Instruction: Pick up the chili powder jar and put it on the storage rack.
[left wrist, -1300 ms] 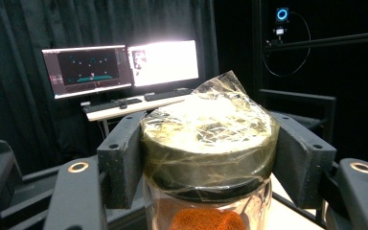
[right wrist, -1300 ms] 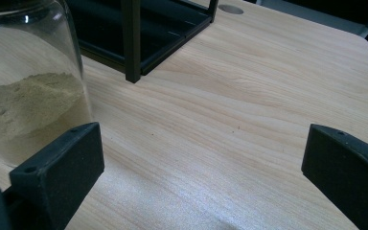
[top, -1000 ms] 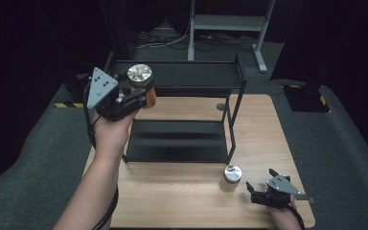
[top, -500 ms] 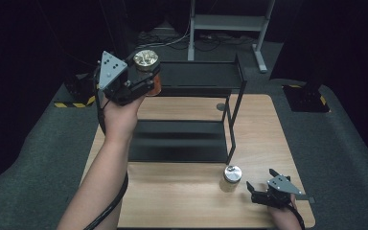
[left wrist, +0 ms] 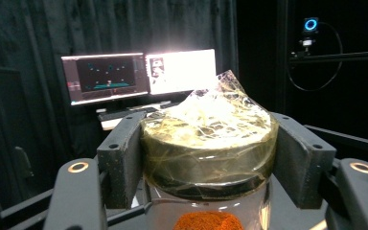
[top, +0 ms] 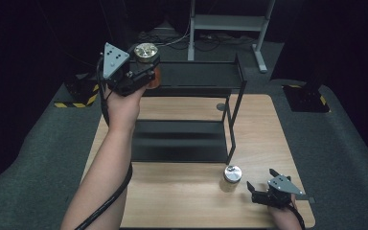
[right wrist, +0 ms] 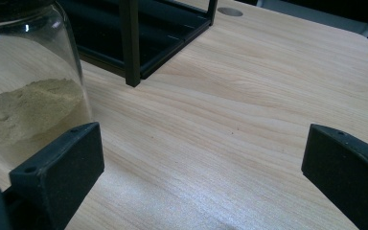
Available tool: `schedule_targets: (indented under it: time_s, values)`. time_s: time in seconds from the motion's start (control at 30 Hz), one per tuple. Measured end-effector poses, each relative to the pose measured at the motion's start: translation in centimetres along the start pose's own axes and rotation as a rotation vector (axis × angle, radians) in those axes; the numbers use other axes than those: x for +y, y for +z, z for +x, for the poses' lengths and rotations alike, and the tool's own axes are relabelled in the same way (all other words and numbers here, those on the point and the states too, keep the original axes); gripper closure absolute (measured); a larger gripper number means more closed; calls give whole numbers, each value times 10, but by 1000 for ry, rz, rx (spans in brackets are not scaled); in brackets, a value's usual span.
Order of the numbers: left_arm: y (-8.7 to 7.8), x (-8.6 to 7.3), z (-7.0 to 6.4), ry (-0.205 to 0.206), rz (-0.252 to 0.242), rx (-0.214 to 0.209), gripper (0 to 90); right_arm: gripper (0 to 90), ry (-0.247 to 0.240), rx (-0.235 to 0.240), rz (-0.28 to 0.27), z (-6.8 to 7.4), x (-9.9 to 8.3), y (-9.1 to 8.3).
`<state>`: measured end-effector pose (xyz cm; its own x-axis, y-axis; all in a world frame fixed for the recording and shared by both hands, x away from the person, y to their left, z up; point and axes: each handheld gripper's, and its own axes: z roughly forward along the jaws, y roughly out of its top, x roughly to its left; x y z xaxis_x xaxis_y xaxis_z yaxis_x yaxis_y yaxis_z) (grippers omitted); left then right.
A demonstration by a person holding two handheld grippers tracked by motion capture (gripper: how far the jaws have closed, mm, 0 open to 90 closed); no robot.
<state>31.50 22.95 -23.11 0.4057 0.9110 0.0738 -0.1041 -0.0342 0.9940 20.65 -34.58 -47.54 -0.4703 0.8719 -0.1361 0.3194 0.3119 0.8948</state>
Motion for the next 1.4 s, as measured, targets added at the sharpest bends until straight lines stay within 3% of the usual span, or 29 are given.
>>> schedule_targets:
  time_s: [0.47,1.4]
  values:
    - [19,-5,4,-10,36,44,343,0,8,4,-3,-1,-1,0]
    - [23,-10,10,-50,52,35,337,0,6,3,-4,-1,-1,0]
